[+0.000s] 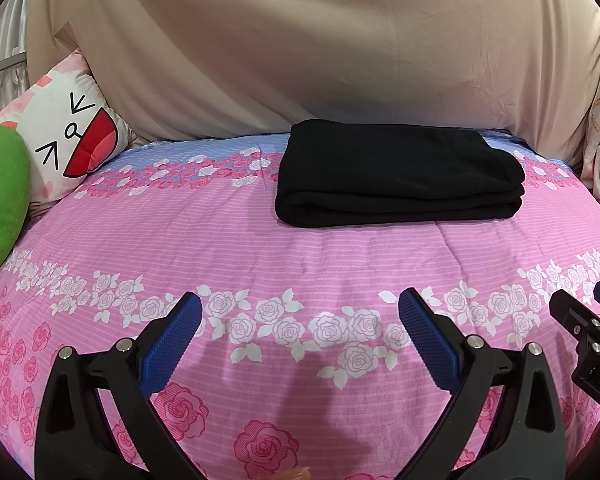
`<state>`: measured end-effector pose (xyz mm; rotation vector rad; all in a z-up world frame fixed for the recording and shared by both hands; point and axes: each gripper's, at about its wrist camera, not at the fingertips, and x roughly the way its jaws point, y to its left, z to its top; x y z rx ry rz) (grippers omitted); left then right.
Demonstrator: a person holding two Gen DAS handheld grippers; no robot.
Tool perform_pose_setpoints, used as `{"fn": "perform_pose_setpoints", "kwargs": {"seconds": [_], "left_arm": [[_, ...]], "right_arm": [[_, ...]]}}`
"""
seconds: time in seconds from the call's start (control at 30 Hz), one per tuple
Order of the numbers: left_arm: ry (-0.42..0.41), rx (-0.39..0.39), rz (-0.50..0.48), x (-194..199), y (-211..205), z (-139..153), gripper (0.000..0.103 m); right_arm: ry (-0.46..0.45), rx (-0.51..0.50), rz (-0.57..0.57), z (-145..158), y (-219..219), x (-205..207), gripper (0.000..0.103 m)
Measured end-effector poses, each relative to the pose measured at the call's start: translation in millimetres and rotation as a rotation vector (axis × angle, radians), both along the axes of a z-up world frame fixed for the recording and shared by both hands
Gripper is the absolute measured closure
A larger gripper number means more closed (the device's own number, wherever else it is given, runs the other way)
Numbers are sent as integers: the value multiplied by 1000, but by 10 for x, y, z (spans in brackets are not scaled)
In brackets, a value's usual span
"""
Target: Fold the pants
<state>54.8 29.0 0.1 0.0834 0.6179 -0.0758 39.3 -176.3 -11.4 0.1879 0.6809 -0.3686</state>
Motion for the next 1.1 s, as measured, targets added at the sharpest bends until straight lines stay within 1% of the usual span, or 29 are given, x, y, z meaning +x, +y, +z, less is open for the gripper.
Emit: {"fn": "perform_pose_setpoints", "kwargs": {"seconds": [0.57,0.7,0.83,0.93,1.1], "left_arm": [[0,-10,-2,2,11,17,7],[-23,-27,-15,-30,25,56,7],[-43,-17,-21,-54,0,71,7],[-18,2,6,-12,-10,31,7],[-3,-5,12,20,5,7,7]], "right_arm": [[1,-1,-1,-2,10,4,21],[1,-2,-1,-3,12,6,21],[2,-1,-1,-3,15,6,21],[1,-2,-1,-4,15,8,21],[0,-4,0,-5,3,6,19]]}}
